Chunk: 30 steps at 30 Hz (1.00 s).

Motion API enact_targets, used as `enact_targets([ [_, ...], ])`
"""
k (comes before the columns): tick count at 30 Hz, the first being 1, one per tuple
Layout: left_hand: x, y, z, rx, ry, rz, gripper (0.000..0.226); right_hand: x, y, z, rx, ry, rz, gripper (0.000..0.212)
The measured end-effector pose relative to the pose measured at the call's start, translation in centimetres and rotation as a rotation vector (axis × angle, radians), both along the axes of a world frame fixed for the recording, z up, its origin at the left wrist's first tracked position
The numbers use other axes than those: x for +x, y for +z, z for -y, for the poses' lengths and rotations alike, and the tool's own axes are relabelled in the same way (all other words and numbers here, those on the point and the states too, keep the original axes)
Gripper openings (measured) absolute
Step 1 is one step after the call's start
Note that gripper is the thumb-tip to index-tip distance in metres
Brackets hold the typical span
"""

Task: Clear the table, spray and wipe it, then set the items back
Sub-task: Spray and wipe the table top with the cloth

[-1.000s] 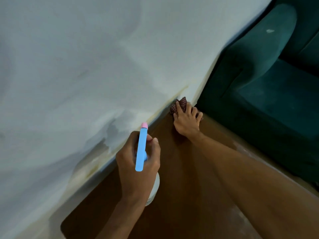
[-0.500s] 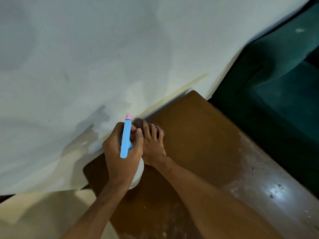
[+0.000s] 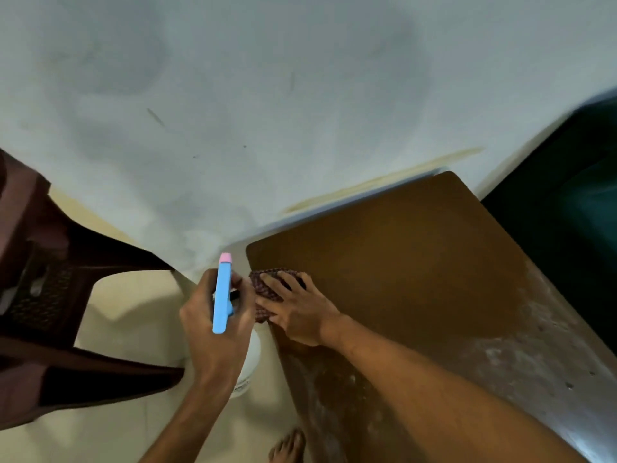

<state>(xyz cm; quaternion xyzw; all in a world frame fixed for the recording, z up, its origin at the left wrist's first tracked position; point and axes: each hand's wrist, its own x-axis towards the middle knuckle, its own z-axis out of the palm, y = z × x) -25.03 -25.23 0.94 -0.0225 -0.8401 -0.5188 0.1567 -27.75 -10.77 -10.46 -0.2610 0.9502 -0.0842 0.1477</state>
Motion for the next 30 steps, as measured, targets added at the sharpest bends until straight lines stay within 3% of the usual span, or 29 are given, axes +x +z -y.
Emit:
enact_targets([
  [2,0.1,0.0,0.3,0.006,0.011,-0.001,0.021,-1.5,0.0,-1.1,0.037,-0.049,-0.028,0.057],
  [5,-0.1,-0.5,0.5,0.027,0.037,-0.005,0.029,-5.1,-0.2,-1.5,0.042,-0.358,-0.065,0.056],
  [7,-0.4,-0.9,0.5,0.027,0.047,-0.003,0.027,-6.8,-0.1,-0.7,0.056,-0.447,-0.064,0.056],
  [13,-2.1,-1.5,-1.0,0.013,0.025,0.046,0.021,-6.6,-0.2,-0.6,0.069,-0.091,-0.103,0.055],
  [16,-3.5,-1.1,-3.0,0.016,-0.038,0.041,0.014,-6.5,-0.1,-4.7,0.109,-0.041,-0.126,0.054],
  [25,-6.4,-0.5,-12.9,0.04,-0.278,-0.053,0.01,-2.0,0.2,-26.0,0.165,-0.995,-0.007,0.054],
  [30,-6.7,-1.6,-17.9,0.085,-0.393,-0.035,0.015,3.0,-0.1,-30.4,0.145,-1.339,-0.012,0.054],
])
